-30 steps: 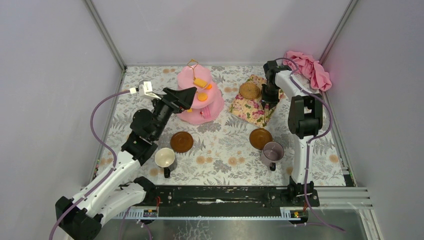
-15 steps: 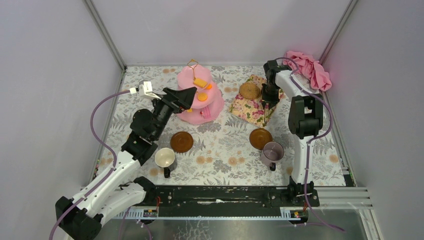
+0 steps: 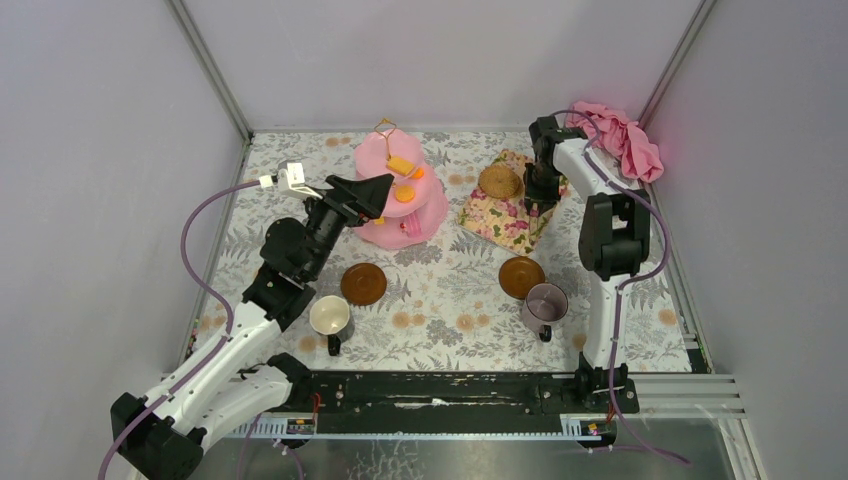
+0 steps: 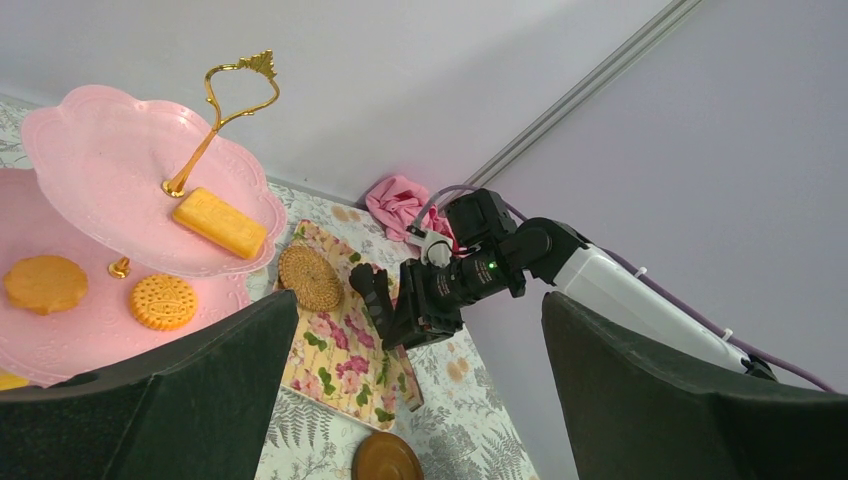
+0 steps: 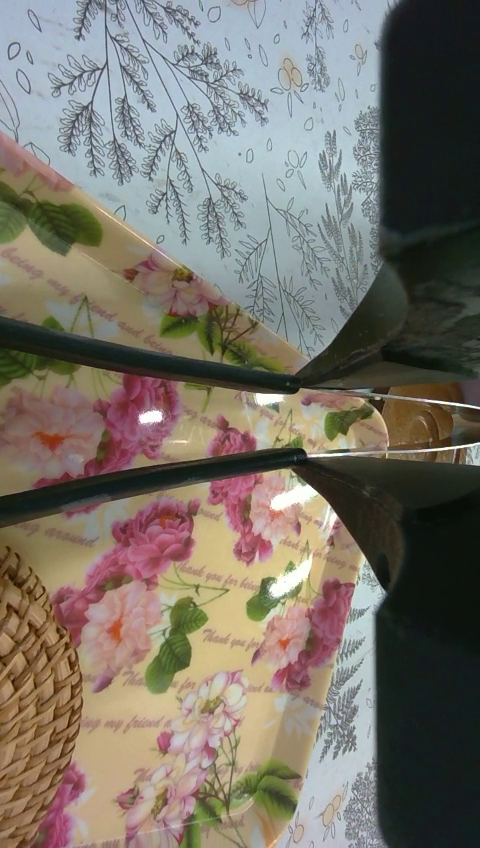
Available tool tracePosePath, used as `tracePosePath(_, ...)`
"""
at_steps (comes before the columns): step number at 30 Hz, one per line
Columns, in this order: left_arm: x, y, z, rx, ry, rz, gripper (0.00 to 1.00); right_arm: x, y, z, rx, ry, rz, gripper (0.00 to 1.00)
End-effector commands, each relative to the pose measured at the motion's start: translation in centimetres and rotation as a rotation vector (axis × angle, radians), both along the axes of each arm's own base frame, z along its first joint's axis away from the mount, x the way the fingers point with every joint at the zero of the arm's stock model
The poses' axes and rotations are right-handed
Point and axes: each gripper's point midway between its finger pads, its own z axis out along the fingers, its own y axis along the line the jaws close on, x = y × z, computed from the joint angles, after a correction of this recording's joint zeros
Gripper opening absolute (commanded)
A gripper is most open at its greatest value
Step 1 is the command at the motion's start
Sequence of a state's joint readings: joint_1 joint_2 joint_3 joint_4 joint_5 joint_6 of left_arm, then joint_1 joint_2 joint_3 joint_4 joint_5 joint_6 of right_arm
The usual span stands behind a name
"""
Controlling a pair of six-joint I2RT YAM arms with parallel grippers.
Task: Serve the afternoon tea
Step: Pick up the desert from the tray.
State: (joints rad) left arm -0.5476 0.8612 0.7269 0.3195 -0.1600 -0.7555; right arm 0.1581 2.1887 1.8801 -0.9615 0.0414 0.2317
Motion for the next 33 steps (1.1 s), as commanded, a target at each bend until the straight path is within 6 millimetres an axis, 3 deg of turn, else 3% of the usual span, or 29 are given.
tracePosePath(1, -0.2, 0.4, 2.4, -0.040, -0.060, 0.005, 1.00, -0.2, -0.2, 4.0, 0.015, -0.067, 0.004, 0.06)
tracePosePath(19, -0.1, 0.6, 2.4, -0.028, -0.055, 0.016, 1.00, -1.4, 1.1, 7.5, 0.034, -0.130, 0.027, 0.02)
tracePosePath(33, 0.0, 1.1, 2.8, -0.003, -0.059, 0.044, 1.00, -3.7, 5.6, 13.3, 0.006, -0.243, 0.133, 0.00)
